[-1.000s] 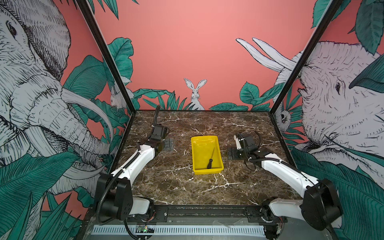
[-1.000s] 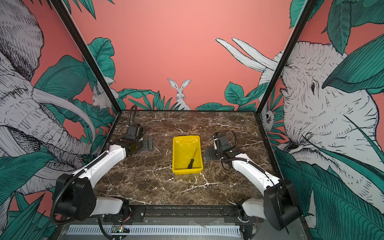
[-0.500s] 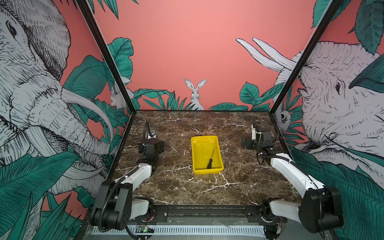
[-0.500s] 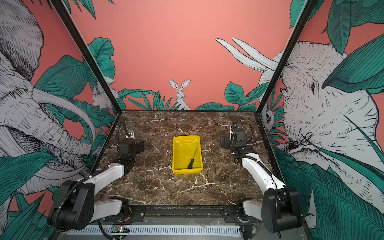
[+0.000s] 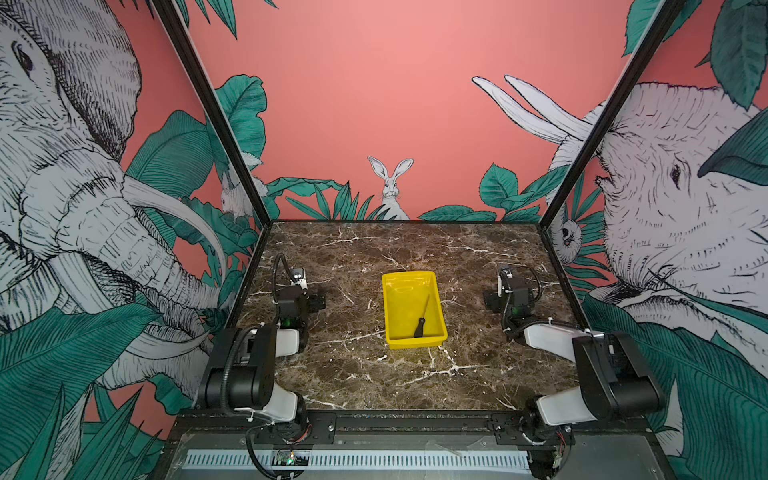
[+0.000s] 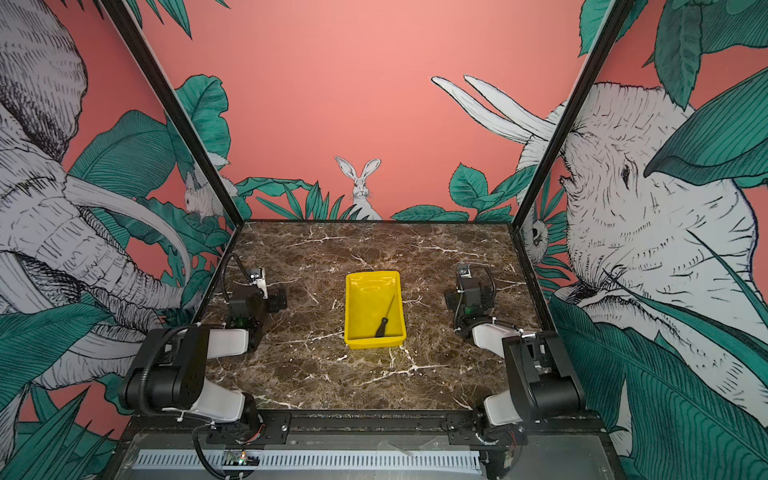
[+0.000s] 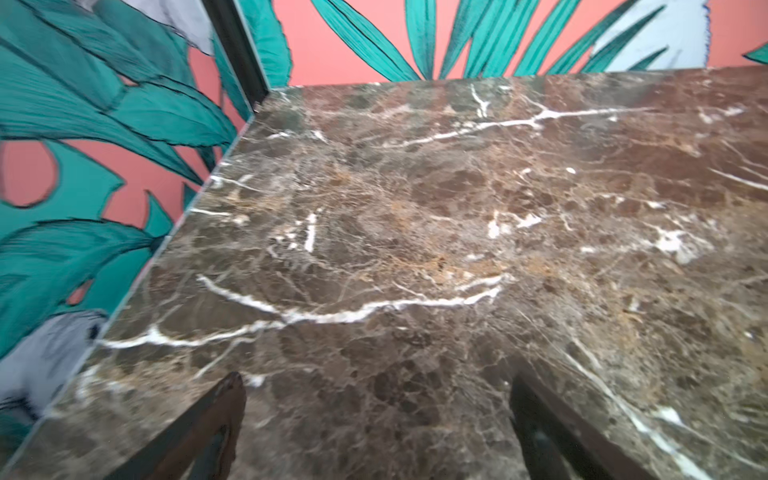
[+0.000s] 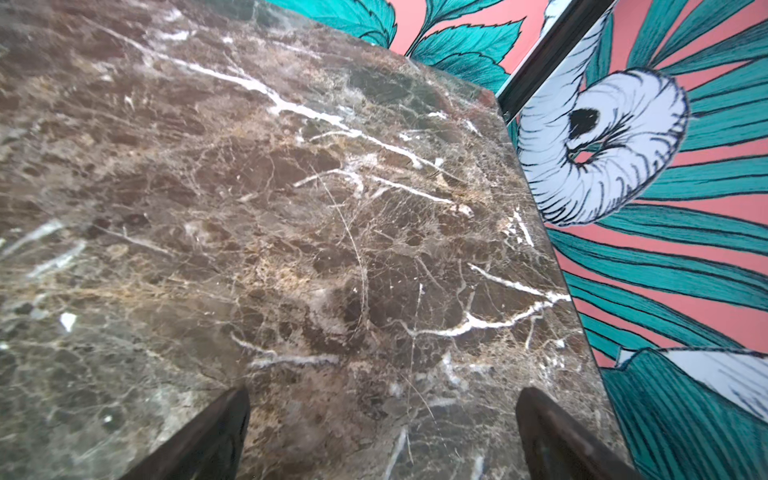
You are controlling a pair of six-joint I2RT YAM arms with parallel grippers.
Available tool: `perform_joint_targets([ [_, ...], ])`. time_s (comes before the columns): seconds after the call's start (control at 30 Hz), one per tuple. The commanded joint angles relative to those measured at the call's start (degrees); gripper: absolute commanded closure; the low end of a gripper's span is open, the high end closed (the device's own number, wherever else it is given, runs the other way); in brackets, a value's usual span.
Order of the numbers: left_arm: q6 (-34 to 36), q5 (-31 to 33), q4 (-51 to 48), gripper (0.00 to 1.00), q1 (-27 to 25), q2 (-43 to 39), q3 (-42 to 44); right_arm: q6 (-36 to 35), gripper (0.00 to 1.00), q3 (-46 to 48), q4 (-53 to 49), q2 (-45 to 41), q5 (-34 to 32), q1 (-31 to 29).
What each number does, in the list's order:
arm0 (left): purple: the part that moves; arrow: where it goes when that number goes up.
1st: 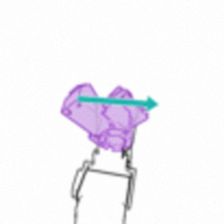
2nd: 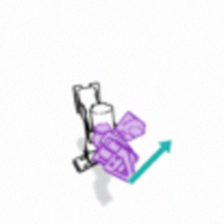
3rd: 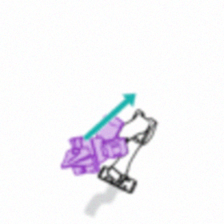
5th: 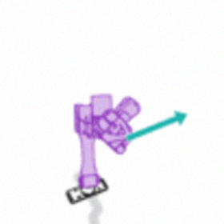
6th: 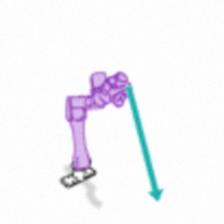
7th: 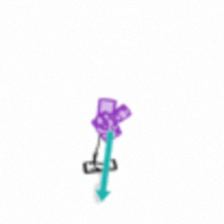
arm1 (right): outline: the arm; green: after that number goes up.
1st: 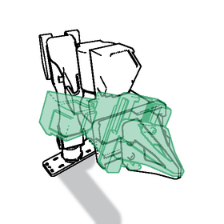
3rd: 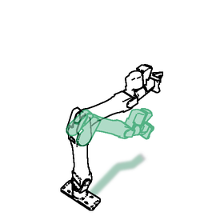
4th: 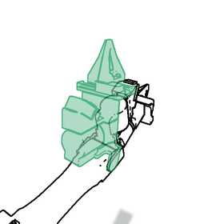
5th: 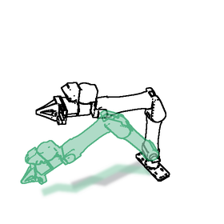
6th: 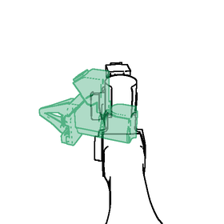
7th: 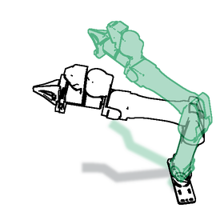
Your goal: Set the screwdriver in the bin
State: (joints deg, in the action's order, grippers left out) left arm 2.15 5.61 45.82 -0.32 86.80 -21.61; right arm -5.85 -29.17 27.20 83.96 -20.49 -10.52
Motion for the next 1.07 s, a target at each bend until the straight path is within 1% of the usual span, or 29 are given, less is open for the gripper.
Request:
perform_joint_targets([
  [0.0, 1.7, -4.7, 5.6, 0.00, 0.1, 1.0, -0.6, -0.5, 0.01, -0.3, 8.4, 0.8, 2.9, 1.0],
  [0.07, 2.1, -5.2, 9.3, 0.00, 0.0, 3.0, -0.1, -0.3, 0.01, 0.2, 12.2, 2.8, 6.5, 2.1],
  [0.1, 2.0, -5.2, 9.5, 0.00, 0.1, 3.0, -0.1, 0.8, 0.01, -0.7, 9.6, 2.9, 5.7, 2.6],
  [0.13, 1.9, -5.3, 7.5, 0.00, 0.0, 2.3, -0.5, 1.5, 0.01, -0.9, 8.9, 2.8, 7.7, 3.6],
  [0.17, 2.0, -5.2, 5.3, 0.00, 0.0, 1.7, -0.9, 2.4, 0.01, 0.0, 10.8, 3.0, 10.7, 4.9],
  [0.23, 2.6, -5.9, 7.2, 0.00, 0.1, 2.7, -0.9, 4.2, 0.01, 2.3, 14.1, 2.3, 15.1, 7.5],
  [0.27, 2.7, -6.2, 6.9, 0.00, 0.0, 2.7, -1.1, 4.8, 0.01, 4.3, 17.6, 2.8, 17.3, 8.6],
  [0.3, 2.7, -6.1, 5.5, 0.00, 0.1, 2.2, -1.3, 5.4, 0.01, 6.9, 25.6, 4.8, 17.6, 9.0],
  [0.33, 2.7, -5.8, 4.7, 0.00, -0.1, 2.0, -1.5, 5.2, 0.01, 8.3, 29.5, 5.6, 18.0, 8.9],
  [0.4, 3.0, -5.5, 5.5, 0.00, -0.4, 2.3, -1.5, 4.2, 0.01, 7.7, 24.5, 3.8, 19.9, 9.0],
  [0.47, 3.1, -4.7, 4.7, 0.00, -0.8, 2.2, -1.7, 4.6, 0.01, 7.7, 27.2, 5.1, 20.1, 9.0],
  [0.53, 3.2, -4.4, 4.7, 0.00, -0.9, 2.2, -1.7, 4.4, 0.01, 7.4, 25.0, 4.4, 19.6, 9.0],
  [0.57, 3.2, -4.4, 4.6, 0.00, -0.9, 2.2, -1.7, 4.7, 0.01, 7.5, 26.2, 4.8, 19.7, 8.9],
  [0.67, 3.3, -4.4, 4.6, 0.00, -1.0, 2.2, -1.7, 6.0, 0.01, 6.5, 24.5, 5.0, 16.1, 9.0],
  [1.03, 3.5, -4.4, 4.0, 0.00, -1.1, 2.2, -2.0, 5.8, 0.01, 6.6, 24.5, 4.8, 15.9, 8.9],
])
